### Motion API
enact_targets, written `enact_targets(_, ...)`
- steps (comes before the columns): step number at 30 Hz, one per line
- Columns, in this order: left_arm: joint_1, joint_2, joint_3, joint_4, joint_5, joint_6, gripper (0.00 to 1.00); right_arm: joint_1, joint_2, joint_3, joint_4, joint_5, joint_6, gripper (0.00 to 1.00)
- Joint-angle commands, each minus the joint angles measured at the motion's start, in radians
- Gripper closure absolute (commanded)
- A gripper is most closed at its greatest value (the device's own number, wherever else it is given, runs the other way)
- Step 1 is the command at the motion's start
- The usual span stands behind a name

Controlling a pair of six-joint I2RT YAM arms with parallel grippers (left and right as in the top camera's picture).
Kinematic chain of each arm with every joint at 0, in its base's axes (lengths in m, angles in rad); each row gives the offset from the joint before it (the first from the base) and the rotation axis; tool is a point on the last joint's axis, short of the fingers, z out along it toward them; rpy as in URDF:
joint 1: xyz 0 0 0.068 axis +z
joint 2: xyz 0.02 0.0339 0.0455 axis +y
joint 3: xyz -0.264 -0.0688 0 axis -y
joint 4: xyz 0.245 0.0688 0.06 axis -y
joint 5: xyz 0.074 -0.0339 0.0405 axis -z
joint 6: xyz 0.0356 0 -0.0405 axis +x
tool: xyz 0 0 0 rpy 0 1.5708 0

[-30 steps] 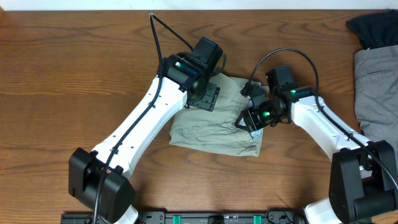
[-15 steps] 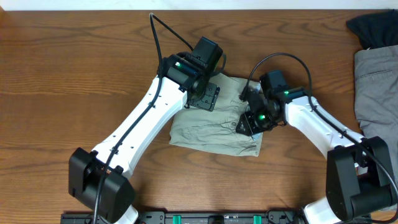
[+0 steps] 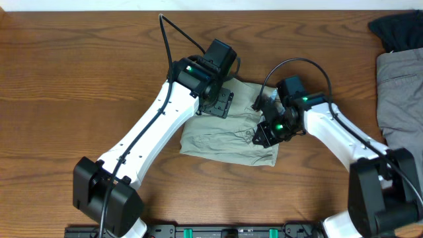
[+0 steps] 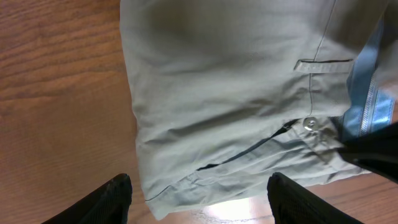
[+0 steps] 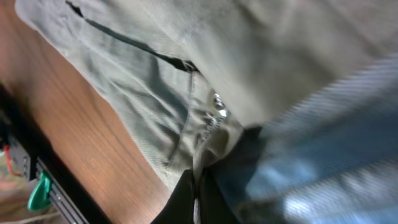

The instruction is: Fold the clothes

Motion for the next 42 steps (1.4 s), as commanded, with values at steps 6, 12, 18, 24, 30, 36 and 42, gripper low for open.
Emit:
enact_targets(6, 0.001, -0.002, -0.001, 0.005, -0.04, 0.034, 0.28, -0.003, -0.195, -0.005, -0.122, 0.145, 0.111, 0.99)
enact_targets(12, 0.002, -0.002, -0.001, 0.006, -0.042, 0.033, 0.28, -0.001, -0.212, -0.005, -0.226, 0.157, 0.174, 0.99)
enact_targets(18, 0.003, -0.002, -0.001, 0.008, -0.042, 0.033, 0.28, -0.001, -0.211, -0.006, -0.297, 0.234, 0.238, 0.85)
enact_targets(24, 0.002, -0.002, -0.001, 0.012, -0.04, 0.032, 0.28, -0.004, -0.205, -0.006, -0.182, 0.254, 0.248, 0.63)
enact_targets(30, 0.002, -0.002, -0.001, 0.008, -0.031, 0.029, 0.28, -0.008, -0.131, -0.006, -0.111, 0.258, 0.245, 0.6)
enact_targets(36, 0.002, -0.002, -0.001, 0.009, -0.031, 0.029, 0.28, -0.01, 0.006, -0.006, -0.076, 0.229, 0.203, 0.66)
enact_targets(42, 0.002, -0.002, -0.001, 0.011, -0.031, 0.029, 0.28, -0.007, 0.05, -0.006, 0.008, 0.193, 0.112, 0.66)
